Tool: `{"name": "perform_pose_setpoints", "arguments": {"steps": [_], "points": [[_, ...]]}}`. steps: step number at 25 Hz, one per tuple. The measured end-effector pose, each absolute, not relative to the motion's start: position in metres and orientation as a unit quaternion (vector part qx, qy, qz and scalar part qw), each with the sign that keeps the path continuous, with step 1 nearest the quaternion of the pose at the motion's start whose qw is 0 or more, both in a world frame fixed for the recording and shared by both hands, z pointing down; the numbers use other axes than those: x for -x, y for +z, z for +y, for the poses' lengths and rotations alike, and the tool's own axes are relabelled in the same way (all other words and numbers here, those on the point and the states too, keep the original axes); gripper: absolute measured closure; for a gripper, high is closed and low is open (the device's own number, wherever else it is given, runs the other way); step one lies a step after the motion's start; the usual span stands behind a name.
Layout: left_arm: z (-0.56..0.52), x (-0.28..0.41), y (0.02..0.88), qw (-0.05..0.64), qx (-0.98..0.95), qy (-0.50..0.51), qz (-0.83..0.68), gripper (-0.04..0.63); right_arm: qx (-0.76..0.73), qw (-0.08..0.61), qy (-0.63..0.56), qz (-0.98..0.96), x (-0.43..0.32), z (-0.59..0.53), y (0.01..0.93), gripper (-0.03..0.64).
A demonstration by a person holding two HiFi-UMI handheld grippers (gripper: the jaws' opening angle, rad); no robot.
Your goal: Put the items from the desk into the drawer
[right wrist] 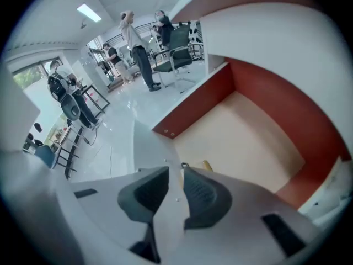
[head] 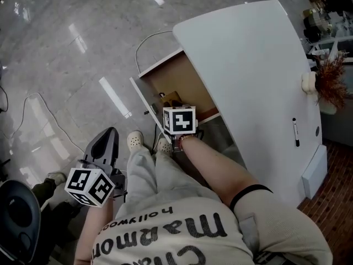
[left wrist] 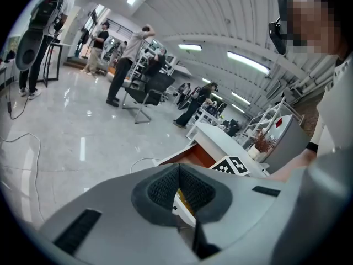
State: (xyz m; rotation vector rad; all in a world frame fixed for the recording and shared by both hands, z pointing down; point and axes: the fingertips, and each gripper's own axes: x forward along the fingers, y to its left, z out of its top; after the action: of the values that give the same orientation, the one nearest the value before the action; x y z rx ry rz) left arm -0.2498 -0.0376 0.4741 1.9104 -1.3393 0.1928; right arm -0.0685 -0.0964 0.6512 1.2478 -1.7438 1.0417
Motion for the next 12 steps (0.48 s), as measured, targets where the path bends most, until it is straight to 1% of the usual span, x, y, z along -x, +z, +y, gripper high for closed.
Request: {"name": "perform_pose_setpoints", "arguments": {"steps": [3,8,12], "points": [[-0.034,0.241,0.455,0.38,-0.76,0.061,-0.524,0.594,-0.497,0.345,0.398,-0.69,0.069,-0.093,0.612,0.61],[-0.038,0.23,0.417,0.355,-0.773,0.046,-0.524,0.594,-0.511,0.249,0.416,-0.71,0.066,-0.102,0.531,0.614],[-0.048,0.217,0.381,0.327,-0.789,0.028,-0.52,0.594,-0.526,0.179,0.403,-0.727,0.055,-0.115,0.463,0.614]]}}
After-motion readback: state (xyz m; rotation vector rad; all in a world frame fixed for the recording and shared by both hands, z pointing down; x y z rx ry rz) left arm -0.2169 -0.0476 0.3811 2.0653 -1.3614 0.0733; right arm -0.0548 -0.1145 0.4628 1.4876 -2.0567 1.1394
